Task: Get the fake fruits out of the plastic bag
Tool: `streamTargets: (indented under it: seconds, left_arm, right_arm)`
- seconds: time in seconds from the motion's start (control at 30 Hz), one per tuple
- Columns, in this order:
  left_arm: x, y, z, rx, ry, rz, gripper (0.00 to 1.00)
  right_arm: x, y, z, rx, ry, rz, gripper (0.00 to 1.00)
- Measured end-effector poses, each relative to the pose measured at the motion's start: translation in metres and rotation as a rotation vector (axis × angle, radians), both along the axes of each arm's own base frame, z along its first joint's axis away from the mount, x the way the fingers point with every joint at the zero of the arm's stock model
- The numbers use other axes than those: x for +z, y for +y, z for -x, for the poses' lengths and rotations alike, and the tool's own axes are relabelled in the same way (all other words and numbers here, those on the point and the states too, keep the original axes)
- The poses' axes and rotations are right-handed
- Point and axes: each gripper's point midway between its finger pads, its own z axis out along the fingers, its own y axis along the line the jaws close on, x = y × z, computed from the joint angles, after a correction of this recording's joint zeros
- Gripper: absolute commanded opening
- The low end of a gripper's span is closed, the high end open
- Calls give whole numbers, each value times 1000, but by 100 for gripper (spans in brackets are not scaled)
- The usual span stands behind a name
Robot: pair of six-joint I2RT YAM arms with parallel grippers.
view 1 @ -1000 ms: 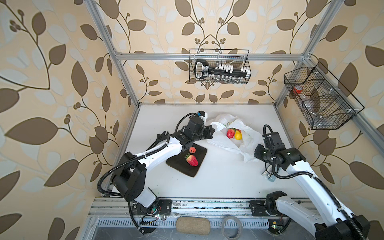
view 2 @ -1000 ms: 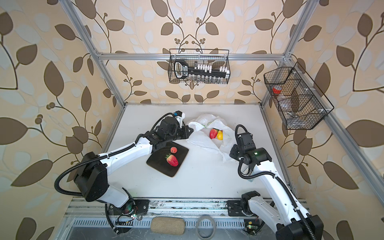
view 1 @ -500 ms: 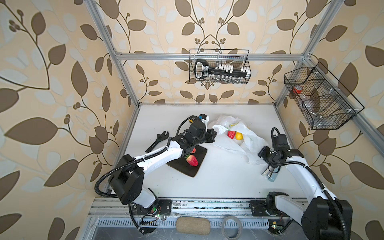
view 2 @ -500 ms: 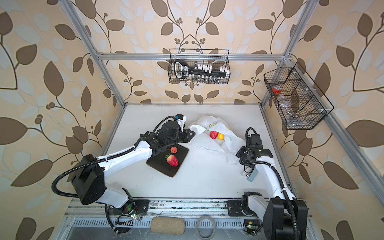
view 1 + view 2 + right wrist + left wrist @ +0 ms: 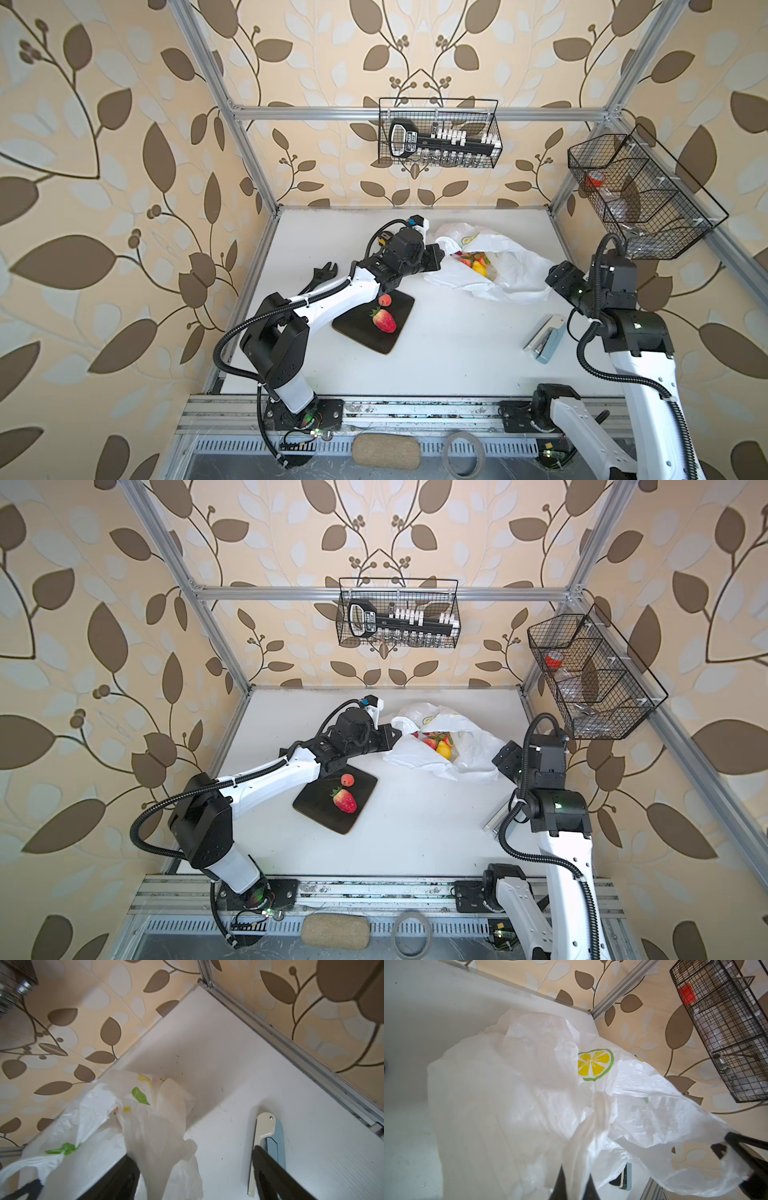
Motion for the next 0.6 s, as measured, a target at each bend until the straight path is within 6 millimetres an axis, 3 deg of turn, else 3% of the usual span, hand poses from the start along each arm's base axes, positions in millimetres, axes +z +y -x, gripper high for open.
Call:
streamTargets:
  seconds: [0.1,0.23,0.33,0.47,0.6]
  left_arm:
    - [-1,0,0,0,4,-3,0]
    - [-1,0,0,0,4,-3,0]
    - [-1,0,0,0,4,-3,0]
    - [-1,0,0,0,2,-4,0]
    - [-1,0,0,0,3,-4,0]
  right_arm:
    - [30,1,-2,30,-58,42,74]
    - [57,4,-9,82,-114,83,89]
    - [48,7,-11,97,-100,70,90]
    - [22,13,-13,121,-22,24,80]
    - [28,25,-20,196,-26,22,72]
